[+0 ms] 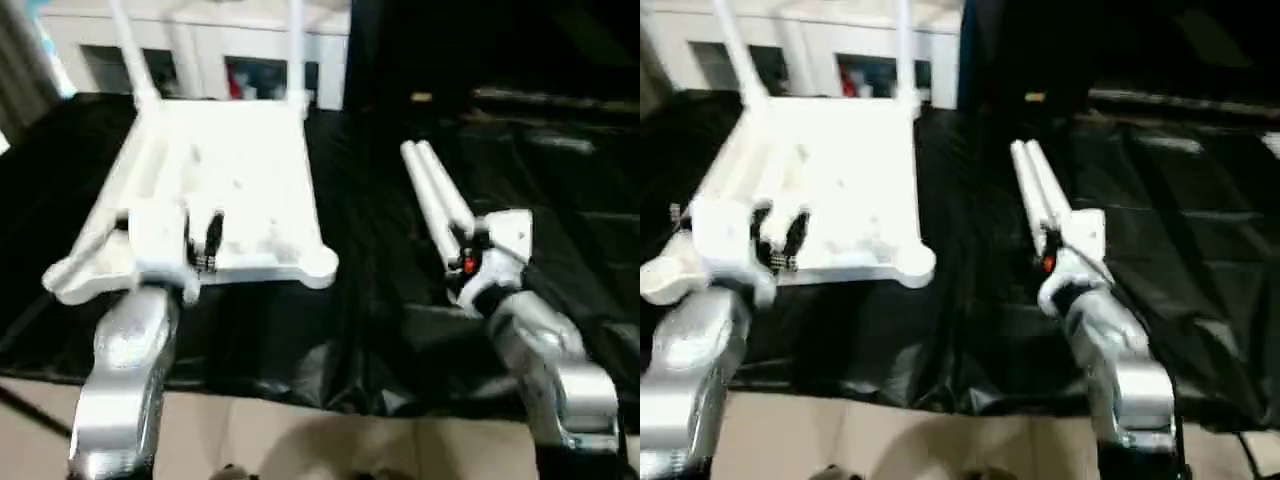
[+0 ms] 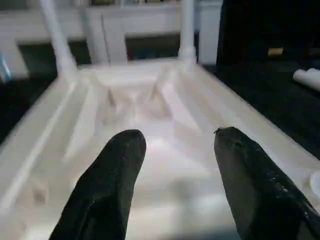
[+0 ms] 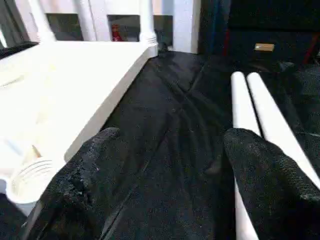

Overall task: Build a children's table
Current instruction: Pick table leg

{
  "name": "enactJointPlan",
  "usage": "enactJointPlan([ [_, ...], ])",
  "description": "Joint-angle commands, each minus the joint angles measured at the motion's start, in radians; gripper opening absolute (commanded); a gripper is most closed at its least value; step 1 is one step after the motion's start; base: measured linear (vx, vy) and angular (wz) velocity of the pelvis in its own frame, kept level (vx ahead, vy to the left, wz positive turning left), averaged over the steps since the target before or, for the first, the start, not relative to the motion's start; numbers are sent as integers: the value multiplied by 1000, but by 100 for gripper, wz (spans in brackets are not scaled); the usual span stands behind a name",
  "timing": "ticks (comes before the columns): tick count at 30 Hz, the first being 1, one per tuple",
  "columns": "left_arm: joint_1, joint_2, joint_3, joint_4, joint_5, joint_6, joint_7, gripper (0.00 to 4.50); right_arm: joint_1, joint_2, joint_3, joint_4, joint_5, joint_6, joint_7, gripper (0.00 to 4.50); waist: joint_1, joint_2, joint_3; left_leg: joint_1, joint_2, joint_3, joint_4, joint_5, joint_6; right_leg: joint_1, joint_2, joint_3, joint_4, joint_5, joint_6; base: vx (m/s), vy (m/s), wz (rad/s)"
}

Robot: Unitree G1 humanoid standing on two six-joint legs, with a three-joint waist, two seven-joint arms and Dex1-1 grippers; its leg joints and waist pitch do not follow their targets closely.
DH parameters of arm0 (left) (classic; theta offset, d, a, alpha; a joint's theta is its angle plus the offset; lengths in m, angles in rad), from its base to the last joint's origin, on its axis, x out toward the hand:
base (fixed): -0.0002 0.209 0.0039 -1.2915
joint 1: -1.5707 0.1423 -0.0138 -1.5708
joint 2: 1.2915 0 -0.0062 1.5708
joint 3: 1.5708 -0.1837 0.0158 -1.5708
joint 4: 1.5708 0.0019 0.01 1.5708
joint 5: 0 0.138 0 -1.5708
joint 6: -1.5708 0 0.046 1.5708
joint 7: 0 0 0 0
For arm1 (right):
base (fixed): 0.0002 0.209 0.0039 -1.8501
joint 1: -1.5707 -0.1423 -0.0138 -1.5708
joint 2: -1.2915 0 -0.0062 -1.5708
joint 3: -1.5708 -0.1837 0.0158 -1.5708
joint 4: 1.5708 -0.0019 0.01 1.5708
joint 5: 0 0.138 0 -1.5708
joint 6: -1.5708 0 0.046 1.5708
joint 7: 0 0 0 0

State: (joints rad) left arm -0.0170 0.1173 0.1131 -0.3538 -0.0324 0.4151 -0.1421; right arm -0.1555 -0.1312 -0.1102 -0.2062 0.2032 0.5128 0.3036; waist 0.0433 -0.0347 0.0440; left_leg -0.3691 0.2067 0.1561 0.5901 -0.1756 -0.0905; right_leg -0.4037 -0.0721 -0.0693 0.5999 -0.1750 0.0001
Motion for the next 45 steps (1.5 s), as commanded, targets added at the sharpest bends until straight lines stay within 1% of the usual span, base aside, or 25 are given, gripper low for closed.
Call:
enactJointPlan([
  [1, 7, -28, 5, -40, -36, 8, 15, 268, 18, 5, 18, -25, 11, -10, 1, 355, 0, 5, -49, 8, 14, -1, -77, -352, -4, 24, -42, 36, -98, -435, -25, 0, 0, 0],
  [5, 43, -43, -3, -24, -46, -22, 9, 268, 43, 5, 46, -44, 10, -22, 18, 355, 0, -1, -50, 4, 14, 2, -77, -334, 5, 27, -39, 42, -91, -368, -42, 0, 0, 0],
  [7, 49, -34, -11, -15, -31, -31, 7, 268, 45, 7, 47, -36, 14, -33, 21, 355, -4, 0, -48, 14, 14, -2, -82, -422, -3, 33, -40, 37, -94, -466, -20, 0, 0, 0],
  [14, -3, 7, 6, 5, -34, -43, -13, 268, 55, 39, 40, 25, 2, -88, -15, 355, -24, 13, -24, 91, 4, -5, -83, -639, 28, 43, -22, -11, -148, -696, -21, 0, 0, 0],
  [17, -2, 5, 7, 20, -45, -57, -15, 268, 43, 35, 49, 38, -9, -99, -21, 355, -28, 12, -36, 67, 0, -8, -90, -555, 33, 92, -39, -1, -140, -675, -27, 70, 24, -16],
  [18, 0, 1, 2, 29, -43, -59, -10, 268, 36, 28, 50, 50, -15, -104, -20, 355, -24, 26, -46, 63, 1, -3, -94, -484, 46, 98, -42, 7, -133, -606, -59, 55, 18, -10],
  [20, -3, 0, 0, 39, -44, -57, -6, 268, 30, 23, 52, 61, -25, -109, -21, 355, -25, 23, -51, 64, 4, -2, -97, -448, 55, 103, -39, 10, -122, -527, -96, 58, 14, -6],
  [21, -7, 2, -3, 47, -45, -57, -11, 268, 29, 18, 56, 64, -34, -112, -22, 355, -29, 35, -57, 68, 7, 0, -98, -407, 66, 105, -34, 11, -110, -414, -144, 88, 8, 2],
  [26, -21, 1, -12, 76, -44, -74, -12, 268, 37, -6, 64, 48, -23, -73, -7, 355, -28, 37, -70, 54, -7, 15, -81, -203, 148, 142, -31, 15, -77, -156, -273, 86, 8, 3],
  [27, -23, 0, -12, 78, -46, -76, -11, 268, 33, -15, 72, 53, -37, -81, -8, 355, -8, 12, -65, -42, -42, -10, -58, -142, 238, 201, -54, -13, -95, -146, -231, 83, 9, 19],
  [28, -25, -1, -12, 76, -49, -74, -11, 268, 26, -15, 72, 60, -46, -91, -16, 355, -12, 28, -75, -46, -50, -23, -36, -56, 336, 211, -84, -33, -106, -154, -182, 83, 9, 19],
  [29, -27, 1, -13, 73, -51, -74, -16, 268, 4, 5, 47, 78, -44, -113, -51, 355, -12, 46, -79, -44, -52, -41, -21, 49, 383, 210, -76, -60, -105, -157, -162, 75, 2, 47],
  [30, -27, 2, -13, 72, -53, -74, -18, 268, -5, 12, 36, 84, -38, -116, -62, 355, -17, 50, -71, -40, -51, -50, -22, 79, 399, 206, -67, -76, -104, -167, -155, 89, 6, 61],
  [31, -26, 5, -11, 72, -55, -72, -20, 268, -18, 31, 11, 97, -4, -98, -67, 355, -28, 59, -66, 15, -41, -60, -28, 92, 398, 178, -39, -86, -96, -200, -168, 89, 6, 61],
  [32, -26, 7, -9, 73, -55, -71, -20, 268, -23, 34, 6, 101, 2, -89, -69, 355, -54, 70, -72, 102, 10, -88, -41, 115, 398, 129, -7, -81, -49, -200, -184, 148, -3, 48],
  [33, -23, 7, -5, 73, -61, -77, -25, 268, -24, 25, 16, 103, -12, -92, -73, 355, -63, 65, -71, 148, 42, -126, -41, 157, 430, 77, 3, -77, -10, -182, -180, 165, -42, 21],
  [34, -21, 8, -2, 70, -65, -72, -30, 268, -24, 18, 24, 101, -23, -91, -76, 355, -62, 62, -65, 187, 88, -161, -38, 234, 498, 12, -17, -46, 41, -149, -140, 165, -42, 21],
  [35, -12, 16, 1, 64, -72, -71, -40, 268, -26, 10, 36, 82, -33, -40, -91, 355, -54, 38, -60, 169, 80, -157, -17, 368, 533, -12, -52, 2, 45, -38, -115, 111, -56, 9],
  [36, -10, 20, 1, 63, -72, -71, -43, 268, -27, 10, 37, 75, -31, -17, -97, 355, -49, 26, -69, 154, 40, -131, 10, 435, 512, -3, -66, 22, 23, 57, -122, 0, 0, 0],
  [37, -10, 20, 1, 63, -72, -71, -43, 268, -27, 10, 37, 75, -31, -17, -97, 355, -25, -2, -75, 42, -64, -63, 44, 488, 405, 94, -68, 72, 18, 351, -145, 0, 0, 0],
  [38, -9, 25, 0, 62, -74, -73, -50, 268, -30, 10, 38, 68, -28, 0, -100, 355, -14, -7, -94, 16, -81, -58, 52, 498, 363, 129, -58, 89, 43, 537, -161, 0, 0, 0],
  [39, -6, 39, -4, 56, -85, -79, -75, 268, -37, 13, 31, 50, 4, 55, -88, 355, -2, 0, -79, -6, -62, -52, 34, 422, 265, 123, -60, 96, 43, 731, -152, 35, -53, 23],
  [40, -5, 53, -6, 52, -99, -77, -102, 268, -44, 16, 24, 42, 19, 82, -86, 355, -3, 6, -83, 8, -48, -48, 23, 338, 170, 124, -42, 90, 45, 767, -154, 35, -53, 23],
  [41, -5, 53, -6, 52, -99, -77, -102, 268, -44, 16, 24, 42, 19, 82, -86, 355, -5, 7, -79, 8, -46, -47, 15, 290, 130, 128, -35, 88, 42, 744, -151, -7, -67, 14],
  [45, -26, 112, 1, 66, -123, -59, -169, 270, -92, -1, 12, 74, -25, 150, -146, 381, 1, 22, -47, 35, -11, -43, -42, -110, -28, 104, -30, 75, -10, 97, -157, -64, -48, 5],
])
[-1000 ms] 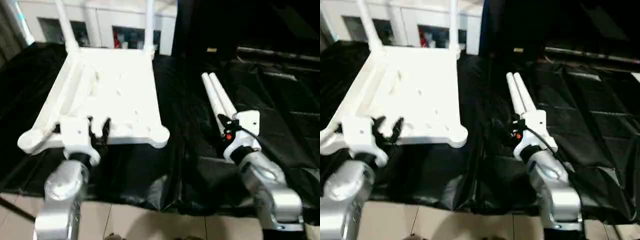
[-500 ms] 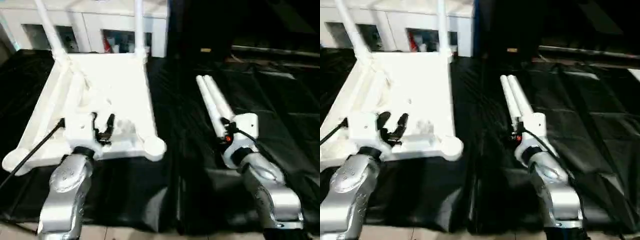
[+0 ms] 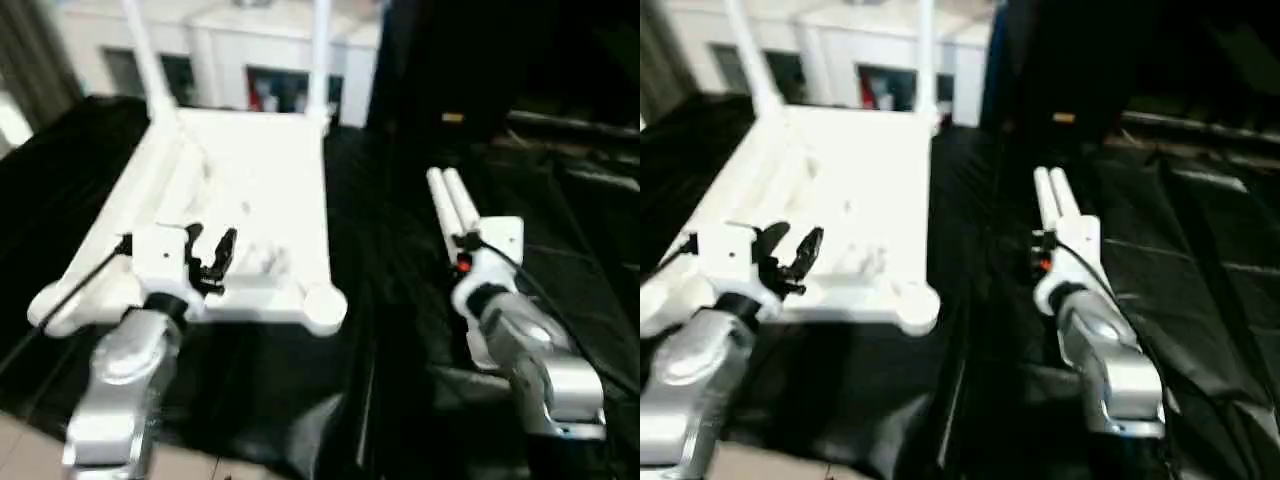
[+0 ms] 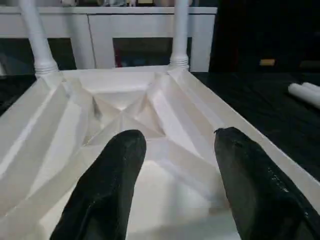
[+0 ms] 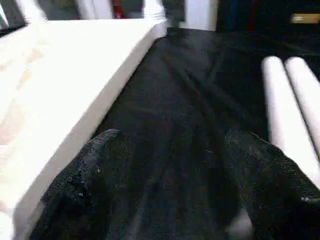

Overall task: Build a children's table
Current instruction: Pick table leg

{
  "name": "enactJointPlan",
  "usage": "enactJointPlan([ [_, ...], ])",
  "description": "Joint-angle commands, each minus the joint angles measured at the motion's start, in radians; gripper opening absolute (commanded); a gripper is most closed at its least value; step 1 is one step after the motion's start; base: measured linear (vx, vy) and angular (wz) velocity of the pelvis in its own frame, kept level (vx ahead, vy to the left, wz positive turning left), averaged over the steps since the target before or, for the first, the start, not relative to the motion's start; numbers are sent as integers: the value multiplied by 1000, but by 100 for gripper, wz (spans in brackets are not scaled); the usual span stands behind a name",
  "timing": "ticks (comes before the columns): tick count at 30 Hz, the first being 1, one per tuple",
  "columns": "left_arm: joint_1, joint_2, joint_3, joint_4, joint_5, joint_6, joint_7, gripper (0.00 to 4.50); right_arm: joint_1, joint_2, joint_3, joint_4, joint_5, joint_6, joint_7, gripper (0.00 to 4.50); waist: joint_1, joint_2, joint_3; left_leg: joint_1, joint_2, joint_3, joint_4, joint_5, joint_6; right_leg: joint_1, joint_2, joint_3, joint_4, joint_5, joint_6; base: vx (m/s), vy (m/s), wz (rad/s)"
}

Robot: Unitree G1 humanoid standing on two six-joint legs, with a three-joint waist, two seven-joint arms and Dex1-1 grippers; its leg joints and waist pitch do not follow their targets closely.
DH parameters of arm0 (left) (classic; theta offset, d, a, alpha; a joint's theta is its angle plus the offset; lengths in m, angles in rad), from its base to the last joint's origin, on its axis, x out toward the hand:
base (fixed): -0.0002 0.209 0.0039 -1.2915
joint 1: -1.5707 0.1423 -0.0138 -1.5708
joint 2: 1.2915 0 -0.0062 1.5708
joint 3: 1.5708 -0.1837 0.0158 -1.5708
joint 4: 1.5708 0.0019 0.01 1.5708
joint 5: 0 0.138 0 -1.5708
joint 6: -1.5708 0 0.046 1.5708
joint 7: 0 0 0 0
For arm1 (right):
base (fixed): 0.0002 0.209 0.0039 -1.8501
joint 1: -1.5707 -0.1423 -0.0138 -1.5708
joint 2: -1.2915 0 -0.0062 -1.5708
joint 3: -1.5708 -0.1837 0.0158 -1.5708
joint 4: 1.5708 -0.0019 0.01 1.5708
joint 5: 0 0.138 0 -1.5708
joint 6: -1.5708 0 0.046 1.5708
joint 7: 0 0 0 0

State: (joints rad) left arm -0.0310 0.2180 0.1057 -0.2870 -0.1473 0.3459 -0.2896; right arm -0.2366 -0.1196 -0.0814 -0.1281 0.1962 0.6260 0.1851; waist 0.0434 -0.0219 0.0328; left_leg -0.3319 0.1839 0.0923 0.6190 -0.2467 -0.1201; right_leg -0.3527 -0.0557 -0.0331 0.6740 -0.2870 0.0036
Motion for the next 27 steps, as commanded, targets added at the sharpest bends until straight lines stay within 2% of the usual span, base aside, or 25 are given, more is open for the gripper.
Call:
enactJointPlan([
  [1, -29, 31, 16, 13, -15, 15, -38, 270, -32, -21, -26, 8, -26, 87, -56, 387, 5, 16, -29, 7, 18, 24, -80, -118, -12, 45, -50, 38, -94, 39, -168, -114, -21, 3],
  [2, -34, 35, 18, 17, -17, 16, -42, 270, -37, -23, -28, 11, -27, 99, -62, 387, 5, 18, -22, 12, 19, 27, -83, -152, -17, 37, -49, 38, -101, -34, -168, -106, -1, 7],
  [3, -52, 60, 21, 29, -29, 22, -74, 270, -62, -34, -37, 25, -36, 166, -84, 393, 7, 21, -23, 14, 22, 32, -85, -185, -24, 34, -52, 40, -106, -111, -165, -88, 9, 5],
  [4, -62, 75, 21, 33, -39, 31, -95, 270, -78, -39, -44, 35, -39, 196, -95, 409, 8, 19, -21, 9, 21, 32, -91, -192, -30, 34, -50, 39, -109, -152, -150, -88, 9, 5],
  [5, -78, 107, 15, 32, -63, 48, -147, 270, -111, -44, -64, 52, -39, 253, -116, 419, 12, 23, -22, 11, 20, 33, -92, -200, -40, 27, -53, 40, -110, -174, -137, -83, 12, 0],
  [8, -93, 140, 3, 23, -86, 73, -200, 270, -146, -55, -81, 70, -38, 297, -127, 436, 12, 21, -22, 2, 19, 32, -97, -208, -51, 25, -52, 39, -110, -178, -130, -79, 13, -3],
  [11, -107, 193, -26, 12, -120, 108, -277, 270, -184, -78, -84, 91, -42, 341, -130, 444, 14, 21, -29, -5, 15, 35, -92, -162, -48, 25, -54, 41, -108, -146, -129, -34, 5, -1],
  [13, -125, 236, -49, -2, -158, 147, -350, 270, -223, -99, -87, 120, -40, 411, -137, 444, 14, 16, -31, -9, 13, 38, -89, -114, -48, 25, -51, 41, -102, -98, -134, 0, 0, 0],
  [14, -125, 236, -49, -2, -158, 147, -350, 270, -223, -99, -87, 120, -40, 411, -137, 444, 15, 18, -33, -9, 13, 39, -88, -101, -49, 24, -51, 41, -101, -81, -137, 0, 0, 0],
  [15, -133, 247, -55, -7, -167, 160, -366, 270, -234, -102, -92, 127, -34, 433, -134, 444, 16, 14, -36, -14, 13, 42, -86, -62, -46, 28, -51, 42, -98, -18, -144, 0, 0, 0],
  [17, -137, 255, -57, -11, -176, 171, -377, 270, -242, -107, -89, 134, -37, 456, -134, 444, 18, 15, -42, -17, 11, 43, -83, -13, -42, 32, -49, 42, -92, 51, -148, 0, 0, 0],
  [18, -148, 292, -69, -37, -225, 226, -438, 270, -274, -128, -81, 176, -43, 534, -127, 444, 19, 7, -48, -19, 8, 45, -79, 38, -35, 35, -44, 42, -87, 134, -152, 0, 0, 0],
  [19, -149, 296, -70, -40, -231, 232, -445, 270, -277, -130, -81, 181, -43, 541, -126, 444, 22, 14, -52, -20, 4, 45, -77, 68, -34, 32, -40, 39, -80, 190, -161, 0, 0, 0],
  [21, -145, 330, -84, -70, -278, 274, -505, 270, -299, -148, -74, 219, -51, 566, -124, 444, 24, 9, -50, -26, 4, 49, -77, 80, -32, 33, -39, 39, -79, 235, -171, 0, 0, 0],
  [24, -144, 377, -98, -103, -329, 327, -566, 270, -338, -161, -86, 284, -48, 582, -124, 444, 24, 9, -48, -26, 5, 51, -79, 61, -34, 34, -41, 38, -81, 214, -178, 0, 0, 0],
  [25, -148, 378, -98, -104, -331, 331, -569, 270, -348, -164, -91, 296, -49, 580, -126, 444, 25, 15, -46, -25, 6, 51, -81, 46, -38, 32, -42, 38, -81, 191, -180, 0, 0, 0],
  [27, -152, 377, -98, -101, -329, 333, -568, 270, -362, -165, -101, 309, -51, 572, -133, 444, 24, 11, -44, -26, 8, 53, -83, 23, -42, 33, -42, 39, -86, 159, -180, 0, 0, 0],
])
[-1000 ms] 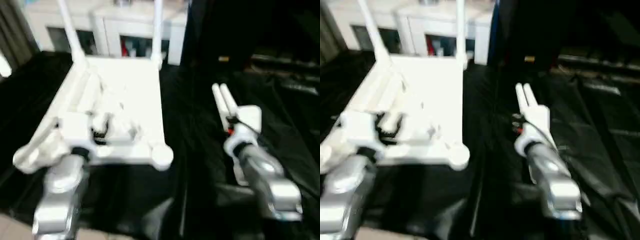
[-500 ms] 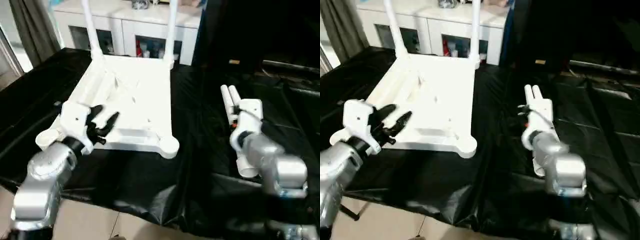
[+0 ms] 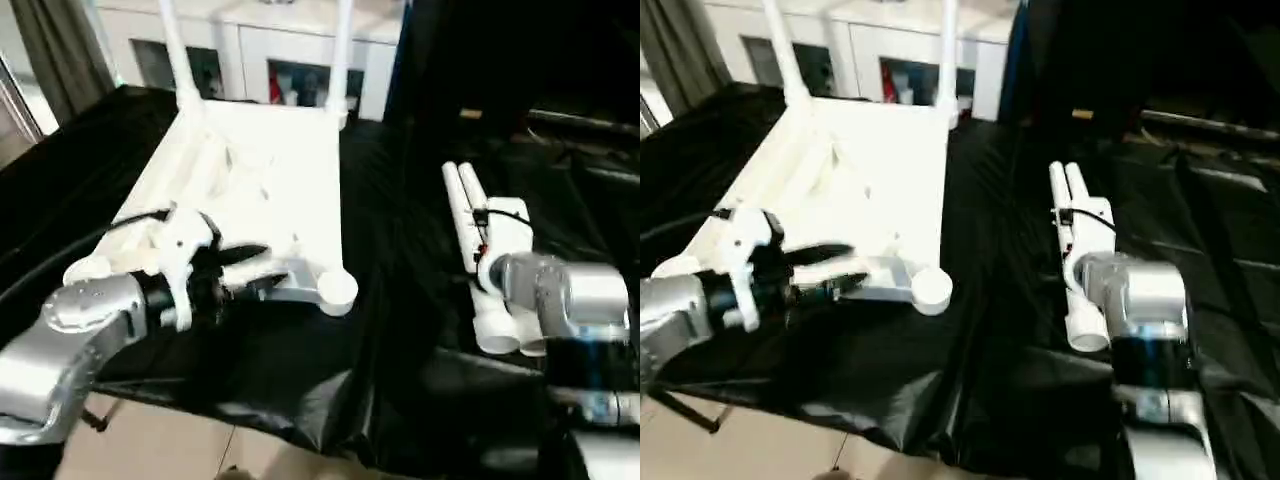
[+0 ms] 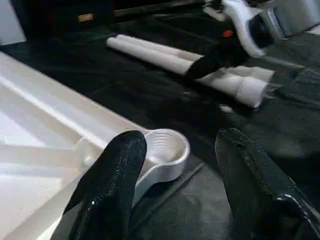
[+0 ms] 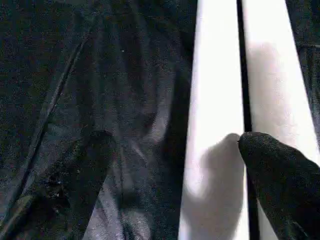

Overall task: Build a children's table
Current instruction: Pick table leg

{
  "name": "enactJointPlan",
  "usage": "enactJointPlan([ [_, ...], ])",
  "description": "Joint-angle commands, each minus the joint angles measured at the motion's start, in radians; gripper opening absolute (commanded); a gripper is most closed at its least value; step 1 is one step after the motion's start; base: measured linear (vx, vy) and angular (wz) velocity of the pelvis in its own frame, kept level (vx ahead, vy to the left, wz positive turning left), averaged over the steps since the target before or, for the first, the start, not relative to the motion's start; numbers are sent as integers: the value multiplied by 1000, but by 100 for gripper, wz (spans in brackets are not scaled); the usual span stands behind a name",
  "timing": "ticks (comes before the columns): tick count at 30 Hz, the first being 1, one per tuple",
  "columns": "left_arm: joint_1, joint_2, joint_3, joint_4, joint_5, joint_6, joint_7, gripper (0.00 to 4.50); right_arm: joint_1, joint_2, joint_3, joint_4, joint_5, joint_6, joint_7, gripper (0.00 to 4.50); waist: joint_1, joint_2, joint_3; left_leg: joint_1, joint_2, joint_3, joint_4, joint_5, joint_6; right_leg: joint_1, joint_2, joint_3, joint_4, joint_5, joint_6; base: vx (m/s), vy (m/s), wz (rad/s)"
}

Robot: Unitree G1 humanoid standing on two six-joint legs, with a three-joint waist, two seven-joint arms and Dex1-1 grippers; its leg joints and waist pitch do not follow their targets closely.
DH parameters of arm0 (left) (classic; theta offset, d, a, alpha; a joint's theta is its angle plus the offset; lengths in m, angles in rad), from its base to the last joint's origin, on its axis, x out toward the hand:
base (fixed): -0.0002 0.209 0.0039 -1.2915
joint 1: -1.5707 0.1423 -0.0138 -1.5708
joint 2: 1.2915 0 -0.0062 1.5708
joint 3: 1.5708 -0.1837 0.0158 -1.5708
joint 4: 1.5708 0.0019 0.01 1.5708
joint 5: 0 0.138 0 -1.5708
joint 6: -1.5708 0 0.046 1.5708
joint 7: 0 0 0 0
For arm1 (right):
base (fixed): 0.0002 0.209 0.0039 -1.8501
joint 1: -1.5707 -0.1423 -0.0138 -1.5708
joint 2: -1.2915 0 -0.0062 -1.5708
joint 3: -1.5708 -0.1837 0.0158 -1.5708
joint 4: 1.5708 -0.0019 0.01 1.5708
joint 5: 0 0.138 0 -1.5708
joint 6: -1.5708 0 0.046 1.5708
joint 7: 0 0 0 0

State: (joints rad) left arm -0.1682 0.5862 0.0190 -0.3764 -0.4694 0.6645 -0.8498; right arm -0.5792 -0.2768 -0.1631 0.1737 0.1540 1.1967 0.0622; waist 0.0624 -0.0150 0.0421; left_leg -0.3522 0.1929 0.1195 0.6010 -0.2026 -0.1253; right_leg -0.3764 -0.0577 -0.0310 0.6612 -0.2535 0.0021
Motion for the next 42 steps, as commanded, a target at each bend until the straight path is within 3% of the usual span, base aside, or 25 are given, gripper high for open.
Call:
enactJointPlan([
  [1, -16, 10, -13, -10, -4, 14, -9, 270, -24, -8, -22, 11, -7, 3, -9, 444, 4, 5, -52, -5, 0, 26, -65, -29, -38, 57, -40, 37, -75, 114, -176, 0, 0, 0],
  [6, -26, 28, -22, -8, -15, 31, -10, 270, -61, -4, -51, 53, 40, 67, 36, 444, 5, 6, -51, -3, 1, 25, -67, -54, -43, 55, -41, 37, -76, 75, -174, 0, 0, 0],
  [17, -22, 42, -18, -6, -9, 26, -7, 270, -83, 26, -74, 49, 104, 106, 95, 444, 6, 5, -50, -3, 4, 25, -70, -62, -44, 53, -43, 37, -79, 51, -178, 0, 0, 0],
  [24, -35, 48, -32, 14, 5, 8, -12, 270, -104, 33, -109, 8, 121, 57, 98, 444, 9, 18, -53, 1, 4, 25, -68, -51, -51, 50, -41, 36, -77, 93, -187, 0, 0, 0],
  [28, -40, 49, -36, 19, 7, 5, -15, 270, -110, 29, -144, 45, 101, 11, 61, 444, 14, 16, -53, -2, 3, 25, -69, -48, -59, 53, -41, 36, -76, 108, -187, 0, 0, 0],
  [32, -43, 52, -40, 28, 10, -2, -20, 270, -89, 18, -115, 104, 58, -12, 22, 444, 17, 17, -54, -1, 2, 26, -69, -50, -68, 53, -41, 35, -76, 104, -184, 0, 0, 0],
  [39, -49, 53, -49, 44, 14, -13, -25, 270, -71, 80, -144, 196, 146, -14, 116, 444, 14, 18, -54, -5, 4, 24, -69, -49, -52, 56, -43, 34, -75, 127, -198, 0, 0, 0],
  [42, -52, 55, -51, 48, 15, -16, -27, 270, -83, 87, -159, 246, 147, -14, 108, 444, 17, 18, -54, -3, 6, 25, -70, -43, -46, 54, -45, 33, -75, 125, -207, 0, 0, 0],
])
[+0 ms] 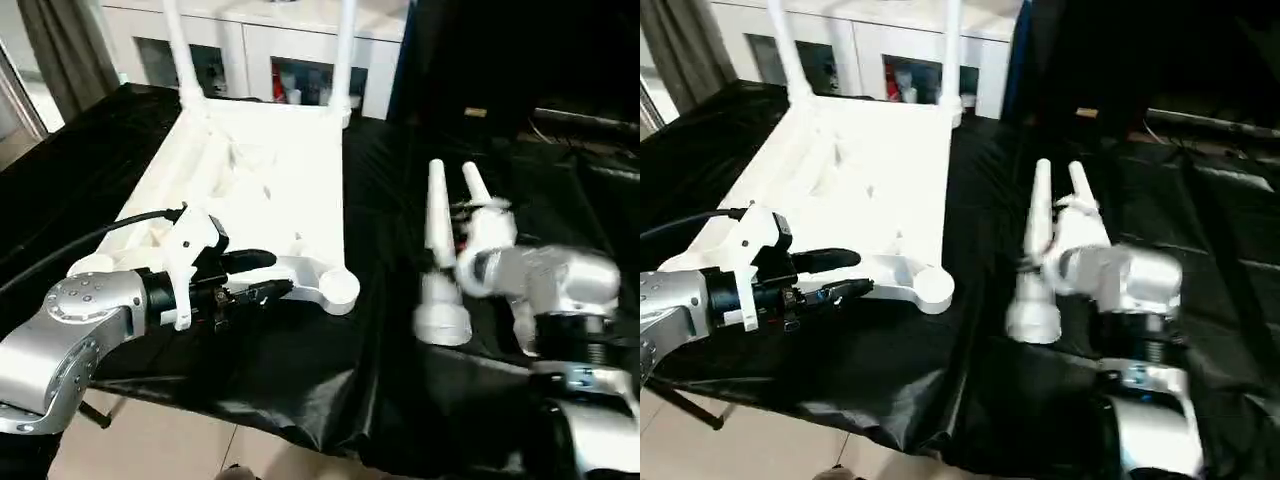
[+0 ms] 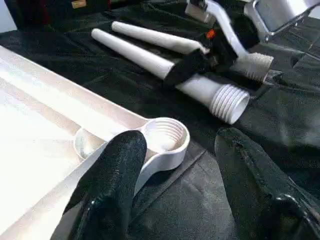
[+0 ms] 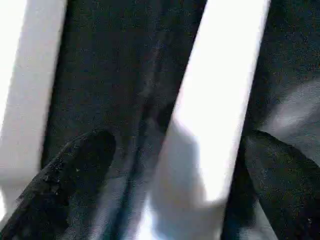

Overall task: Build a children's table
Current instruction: Pick table leg

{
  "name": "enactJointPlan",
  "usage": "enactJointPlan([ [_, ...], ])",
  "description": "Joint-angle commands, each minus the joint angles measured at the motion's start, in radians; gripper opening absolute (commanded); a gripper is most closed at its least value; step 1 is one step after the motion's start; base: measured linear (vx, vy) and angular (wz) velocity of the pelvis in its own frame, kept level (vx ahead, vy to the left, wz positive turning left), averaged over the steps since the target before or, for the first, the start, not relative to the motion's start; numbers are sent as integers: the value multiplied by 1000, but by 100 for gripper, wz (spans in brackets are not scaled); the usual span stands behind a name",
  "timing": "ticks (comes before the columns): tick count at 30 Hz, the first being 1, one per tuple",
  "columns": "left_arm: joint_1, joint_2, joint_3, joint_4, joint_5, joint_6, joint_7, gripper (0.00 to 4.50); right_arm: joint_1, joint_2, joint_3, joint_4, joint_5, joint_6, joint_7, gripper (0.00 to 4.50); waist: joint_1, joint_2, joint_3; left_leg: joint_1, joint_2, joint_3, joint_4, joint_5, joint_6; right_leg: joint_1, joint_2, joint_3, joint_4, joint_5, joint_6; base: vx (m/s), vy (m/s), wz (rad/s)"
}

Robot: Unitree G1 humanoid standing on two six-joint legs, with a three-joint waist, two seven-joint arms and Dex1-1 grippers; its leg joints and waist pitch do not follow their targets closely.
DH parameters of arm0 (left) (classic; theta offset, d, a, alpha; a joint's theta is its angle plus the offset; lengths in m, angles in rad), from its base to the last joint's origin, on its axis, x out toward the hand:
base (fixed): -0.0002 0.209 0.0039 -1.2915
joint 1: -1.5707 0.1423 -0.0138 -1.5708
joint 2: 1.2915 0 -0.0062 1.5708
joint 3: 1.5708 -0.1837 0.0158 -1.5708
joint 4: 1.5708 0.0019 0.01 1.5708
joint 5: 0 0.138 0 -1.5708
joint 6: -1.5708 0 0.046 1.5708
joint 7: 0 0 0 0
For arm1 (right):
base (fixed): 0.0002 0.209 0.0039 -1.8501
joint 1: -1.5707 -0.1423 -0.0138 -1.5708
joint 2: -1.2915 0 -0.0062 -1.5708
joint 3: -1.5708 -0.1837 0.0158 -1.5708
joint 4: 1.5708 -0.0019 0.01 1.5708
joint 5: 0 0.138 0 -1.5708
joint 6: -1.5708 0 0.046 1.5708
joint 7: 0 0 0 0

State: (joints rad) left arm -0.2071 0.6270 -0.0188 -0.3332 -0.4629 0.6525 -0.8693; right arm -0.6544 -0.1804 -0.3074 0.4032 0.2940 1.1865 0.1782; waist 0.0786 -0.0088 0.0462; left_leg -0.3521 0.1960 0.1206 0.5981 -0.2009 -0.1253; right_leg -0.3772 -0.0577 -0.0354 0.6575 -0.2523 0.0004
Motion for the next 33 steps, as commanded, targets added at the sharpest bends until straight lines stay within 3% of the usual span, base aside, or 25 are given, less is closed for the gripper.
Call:
enactJointPlan([
  [1, -13, 15, -14, 5, 9, -5, -8, 270, -11, -13, -8, 33, -3, -7, -14, 444, 2, 14, -58, -2, 3, 24, -67, -37, -49, 55, -44, 37, -70, 131, -208, 0, 0, 0],
  [6, -10, 22, -13, -3, 11, -4, -11, 270, -15, -40, 20, 77, -43, -2, -31, 407, 9, 12, -56, 2, 5, 26, -69, -56, -58, 53, -45, 35, -74, 110, -197, 0, 0, 0],
  [10, -16, 40, -10, 2, 14, -15, -24, 270, -19, -55, 19, 99, -36, -7, -20, 371, 9, 10, -55, 1, 6, 26, -71, -70, -62, 52, -47, 35, -75, 80, -191, 0, 0, 0],
  [23, -85, 46, -5, 65, 53, -91, -28, 270, -1, -101, 38, 122, -37, -15, 12, 265, 11, 10, -59, 2, 9, 38, -68, -43, -62, 51, -45, 35, -73, 122, -188, 0, 0, 0],
  [24, -115, 41, -1, 90, 50, -88, -25, 270, 4, -110, 35, 112, -35, -16, 18, 244, 12, 18, -60, 3, 9, 37, -67, -40, -64, 51, -45, 35, -70, 132, -190, 0, 0, 0],
  [28, -187, 9, -1, 155, 51, -93, -12, 270, 25, -116, 19, 89, -21, -23, 25, 218, 15, 17, -61, 4, 8, 39, -66, -46, -71, 53, -45, 35, -72, 147, -192, 0, 0, 0],
  [30, -234, -32, -9, 210, 72, -114, 25, 270, 43, -115, 12, 70, -14, -37, 31, 193, 16, 14, -63, 1, 8, 38, -66, -39, -66, 59, -46, 35, -71, 169, -195, 0, 0, 0],
  [31, -265, -63, -10, 253, 81, -120, 55, 270, 54, -112, 6, 65, -11, -43, 29, 191, 14, 20, -65, 0, 8, 37, -65, -34, -65, 61, -47, 35, -69, 177, -200, 0, 0, 0],
  [32, -288, -85, -14, 288, 88, -126, 74, 270, 63, -109, 1, 63, -9, -51, 28, 191, 12, 17, -64, 0, 7, 39, -64, -34, -62, 59, -45, 36, -73, 182, -201, 0, 0, 0],
  [33, -326, -132, -19, 343, 94, -140, 102, 270, 94, -102, -6, 43, -4, -88, 35, 187, 12, 20, -64, 0, 6, 39, -63, -30, -59, 61, -44, 36, -72, 193, -202, 0, 0, 0],
])
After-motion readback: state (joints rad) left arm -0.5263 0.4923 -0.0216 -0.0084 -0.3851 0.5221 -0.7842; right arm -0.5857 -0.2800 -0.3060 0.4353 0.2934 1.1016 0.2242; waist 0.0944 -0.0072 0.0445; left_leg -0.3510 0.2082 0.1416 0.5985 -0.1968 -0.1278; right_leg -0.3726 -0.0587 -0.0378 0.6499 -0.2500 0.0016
